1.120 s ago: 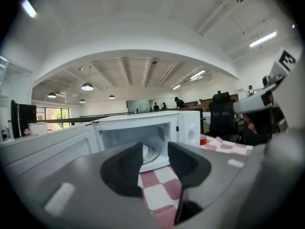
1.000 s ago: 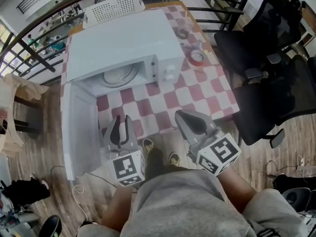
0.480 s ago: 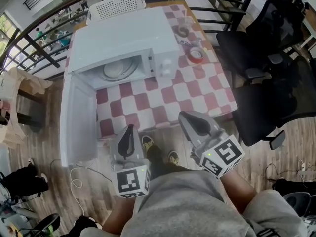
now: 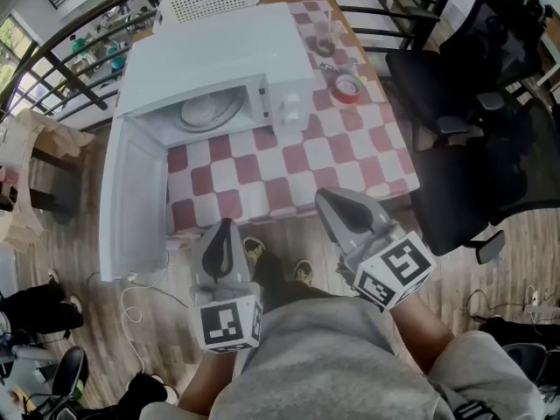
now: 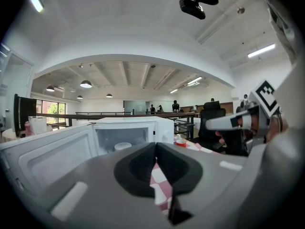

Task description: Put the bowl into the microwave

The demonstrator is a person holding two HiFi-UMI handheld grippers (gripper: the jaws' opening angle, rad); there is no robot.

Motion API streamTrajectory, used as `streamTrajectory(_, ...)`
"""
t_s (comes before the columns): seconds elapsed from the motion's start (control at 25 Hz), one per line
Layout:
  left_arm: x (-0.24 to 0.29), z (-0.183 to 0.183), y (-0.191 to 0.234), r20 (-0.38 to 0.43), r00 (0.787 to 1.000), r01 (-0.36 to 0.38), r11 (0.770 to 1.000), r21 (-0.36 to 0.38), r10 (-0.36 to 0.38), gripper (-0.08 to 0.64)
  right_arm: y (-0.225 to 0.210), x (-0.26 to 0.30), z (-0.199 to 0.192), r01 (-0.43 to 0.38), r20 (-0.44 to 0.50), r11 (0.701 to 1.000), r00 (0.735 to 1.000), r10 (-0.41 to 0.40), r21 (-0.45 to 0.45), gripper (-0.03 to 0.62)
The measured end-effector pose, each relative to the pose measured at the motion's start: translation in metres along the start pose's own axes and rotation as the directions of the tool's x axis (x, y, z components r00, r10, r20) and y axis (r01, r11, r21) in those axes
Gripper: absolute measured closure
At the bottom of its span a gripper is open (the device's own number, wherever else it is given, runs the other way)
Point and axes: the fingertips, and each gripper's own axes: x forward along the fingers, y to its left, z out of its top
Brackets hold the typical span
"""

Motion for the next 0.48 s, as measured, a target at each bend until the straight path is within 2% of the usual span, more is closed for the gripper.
streamTrajectory(0.48,0.0084,-0.0007,0.0003,-0.005,0.999,0.046,0.999,-0.013,-0.046,0.548,-0.0004,0.0021,-0.0026,0.039,-0.032,0.999,0.999,-0.039,-0.013,0.592)
